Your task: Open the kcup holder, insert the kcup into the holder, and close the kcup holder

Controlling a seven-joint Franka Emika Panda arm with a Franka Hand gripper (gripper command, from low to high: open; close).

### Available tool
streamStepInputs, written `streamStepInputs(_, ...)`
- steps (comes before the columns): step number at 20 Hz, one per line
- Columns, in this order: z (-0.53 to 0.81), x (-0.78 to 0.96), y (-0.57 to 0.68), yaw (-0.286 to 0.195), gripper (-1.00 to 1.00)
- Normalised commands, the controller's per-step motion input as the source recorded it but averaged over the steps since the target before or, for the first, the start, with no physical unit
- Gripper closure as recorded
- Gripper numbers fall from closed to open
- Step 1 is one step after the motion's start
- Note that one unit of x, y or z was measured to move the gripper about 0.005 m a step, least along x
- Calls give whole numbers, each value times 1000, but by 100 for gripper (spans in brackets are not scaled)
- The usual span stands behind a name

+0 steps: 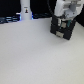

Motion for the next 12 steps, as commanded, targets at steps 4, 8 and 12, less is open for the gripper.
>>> streamStepInputs(4,994,58,184,61,-100)
streamStepInputs(8,796,130,67,12,-100)
streamStepInputs(12,46,48,-11,-9,-100)
